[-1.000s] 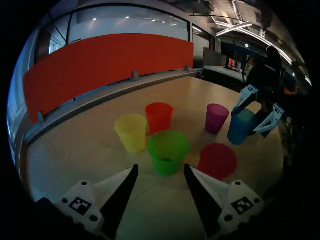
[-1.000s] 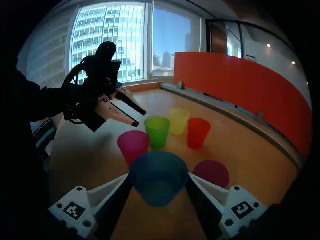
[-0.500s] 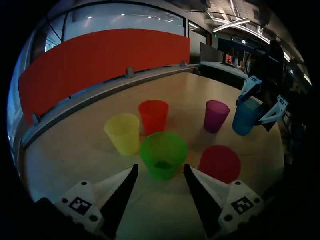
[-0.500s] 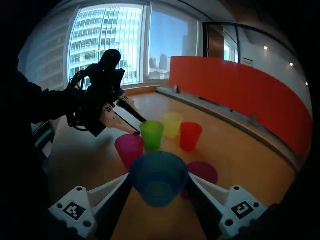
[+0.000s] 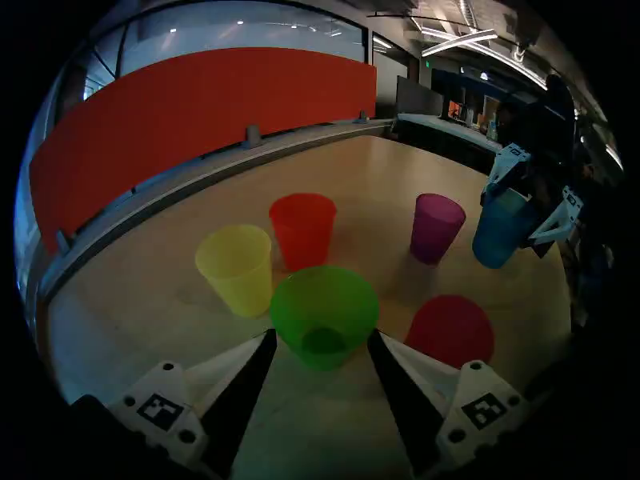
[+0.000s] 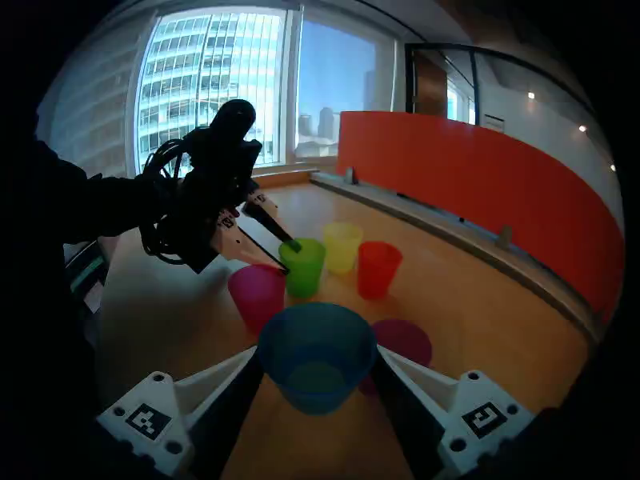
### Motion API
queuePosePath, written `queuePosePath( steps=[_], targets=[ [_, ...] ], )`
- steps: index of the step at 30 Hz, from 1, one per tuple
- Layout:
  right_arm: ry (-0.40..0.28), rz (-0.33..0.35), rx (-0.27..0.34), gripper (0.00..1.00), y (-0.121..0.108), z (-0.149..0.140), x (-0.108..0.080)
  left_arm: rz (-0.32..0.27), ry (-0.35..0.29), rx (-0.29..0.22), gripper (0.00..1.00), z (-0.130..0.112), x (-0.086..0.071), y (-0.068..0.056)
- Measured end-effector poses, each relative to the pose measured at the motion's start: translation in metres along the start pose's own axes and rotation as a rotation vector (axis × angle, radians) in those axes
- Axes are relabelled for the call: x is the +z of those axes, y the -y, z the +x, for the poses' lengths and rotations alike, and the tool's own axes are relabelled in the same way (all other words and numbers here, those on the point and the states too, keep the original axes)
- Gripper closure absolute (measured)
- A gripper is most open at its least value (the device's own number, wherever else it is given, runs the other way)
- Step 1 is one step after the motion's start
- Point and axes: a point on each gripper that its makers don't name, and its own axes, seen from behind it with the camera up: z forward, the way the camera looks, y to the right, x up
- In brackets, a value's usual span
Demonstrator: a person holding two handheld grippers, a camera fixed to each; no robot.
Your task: Pour water
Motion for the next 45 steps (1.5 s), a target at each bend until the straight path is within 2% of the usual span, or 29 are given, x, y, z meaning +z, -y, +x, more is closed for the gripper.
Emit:
queuePosePath(
  steps=[13,29,45],
  targets=[
    [0.008,0.002,0.000,0.09,0.000,-0.002,0.001,0.003,0.037,0.011,0.15,-0.007,0.012,0.005],
    [0.012,0.007,0.003,0.09,0.000,-0.006,0.003,0.029,0.067,0.058,0.16,-0.002,0.022,0.011],
    [0.005,0.001,0.006,0.09,-0.001,-0.005,-0.001,0.031,0.050,0.063,0.17,0.002,0.020,0.011]
  ],
)
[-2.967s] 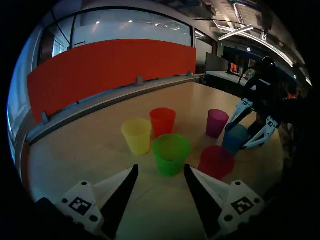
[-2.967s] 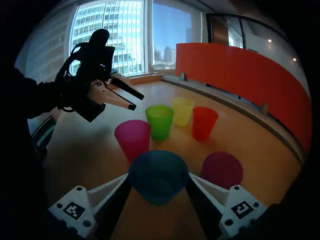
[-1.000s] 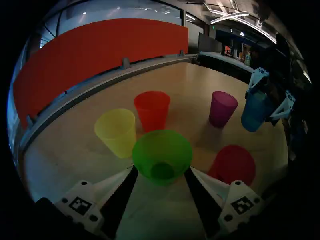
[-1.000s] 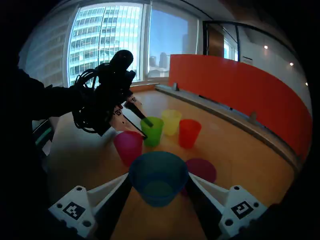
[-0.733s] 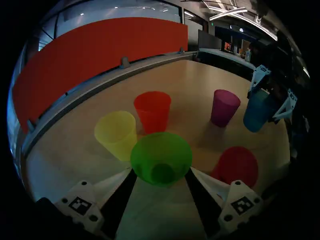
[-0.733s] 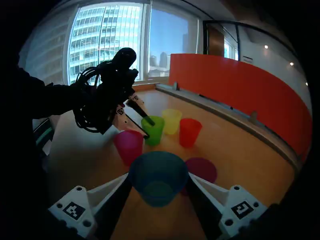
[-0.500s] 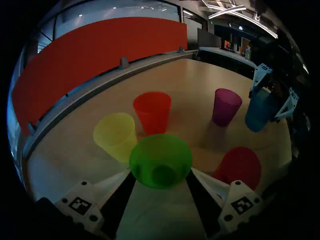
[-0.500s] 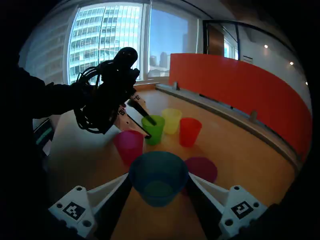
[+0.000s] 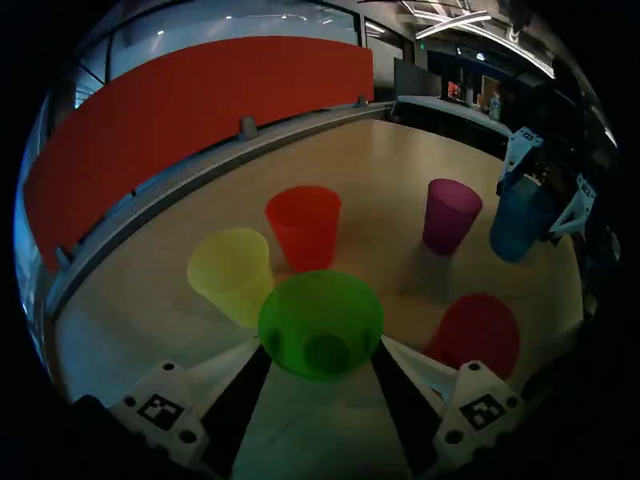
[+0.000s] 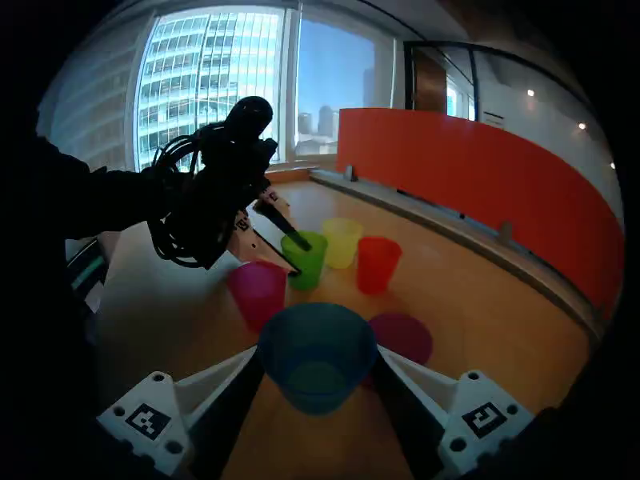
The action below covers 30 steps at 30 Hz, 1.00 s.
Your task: Pour water
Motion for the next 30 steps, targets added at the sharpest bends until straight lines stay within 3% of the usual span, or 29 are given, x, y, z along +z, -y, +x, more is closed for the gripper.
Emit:
queuePosePath(
  steps=[10,30],
  targets=[
    [-0.020,-0.007,0.002,0.09,0.001,0.010,-0.003,0.017,-0.089,-0.029,0.18,0.028,-0.023,0.003],
    [-0.106,-0.027,0.016,0.09,0.003,0.041,-0.019,0.068,-0.235,-0.072,0.18,0.073,-0.089,0.010]
  ],
)
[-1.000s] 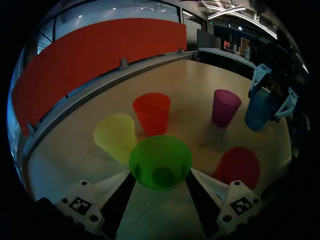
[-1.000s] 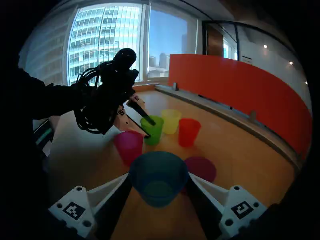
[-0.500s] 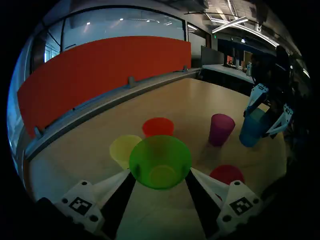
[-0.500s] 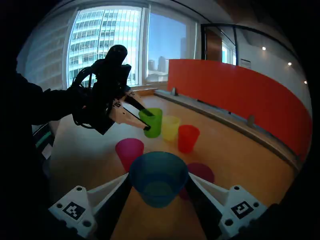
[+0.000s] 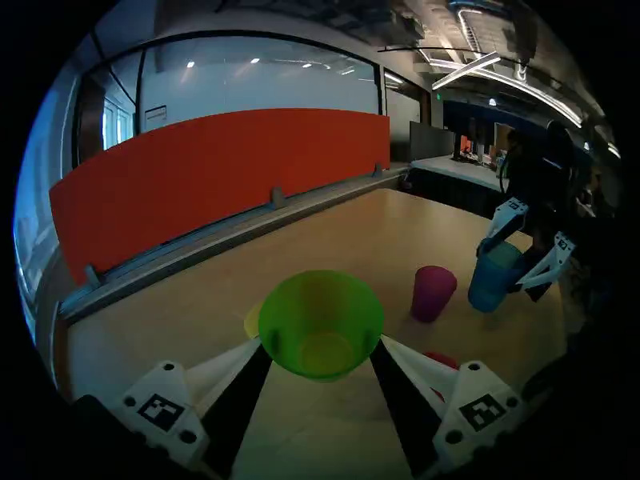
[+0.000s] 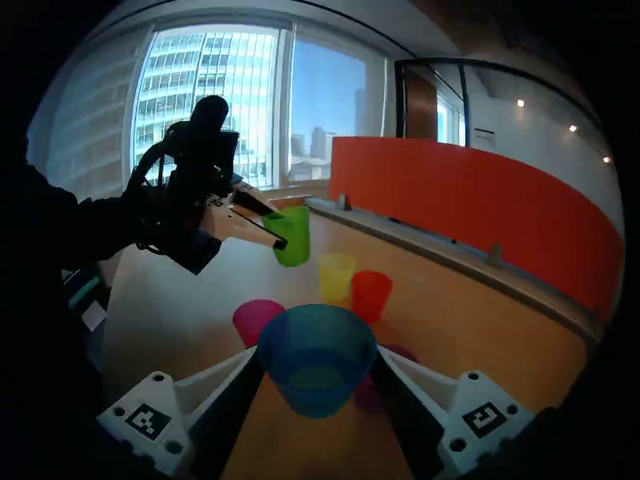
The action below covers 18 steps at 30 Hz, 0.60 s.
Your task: Pour water
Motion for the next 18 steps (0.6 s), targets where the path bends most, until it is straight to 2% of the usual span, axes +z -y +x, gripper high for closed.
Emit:
queuePosePath(
  steps=[18],
  targets=[
    [-0.060,-0.006,0.001,0.09,0.007,0.022,-0.005,0.015,-0.095,-0.003,0.17,0.027,-0.024,-0.003]
  ],
)
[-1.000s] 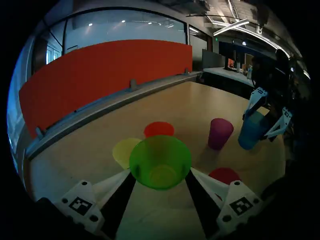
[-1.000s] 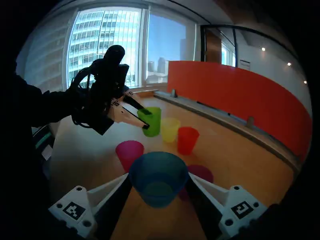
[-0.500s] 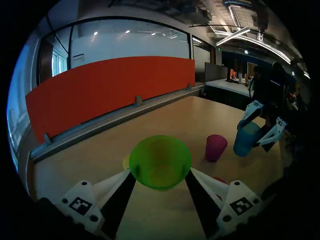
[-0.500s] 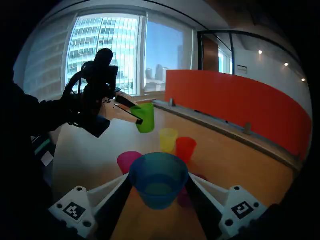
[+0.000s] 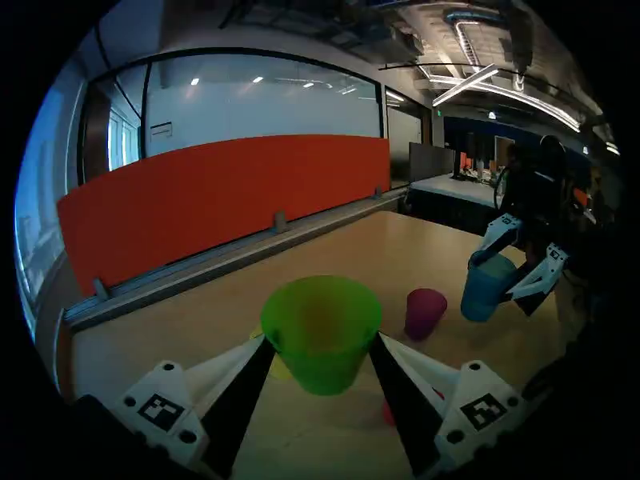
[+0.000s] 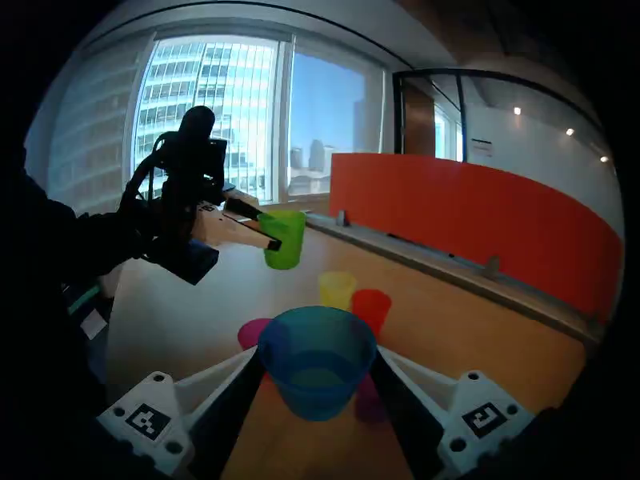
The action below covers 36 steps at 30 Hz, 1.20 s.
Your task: Pour water
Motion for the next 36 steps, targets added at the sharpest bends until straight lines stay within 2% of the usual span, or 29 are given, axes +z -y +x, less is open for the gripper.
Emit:
queuePosePath(
  steps=[12,20,36],
  targets=[
    [-0.028,-0.005,-0.008,0.09,0.003,0.013,-0.003,-0.003,-0.068,-0.022,0.17,0.014,-0.011,-0.006],
    [-0.044,-0.008,-0.015,0.09,0.004,0.022,-0.006,0.000,-0.096,-0.014,0.17,0.019,-0.016,-0.012],
    [-0.072,-0.010,-0.025,0.09,0.003,0.035,-0.010,0.007,-0.222,0.001,0.17,0.037,-0.031,-0.027]
  ],
)
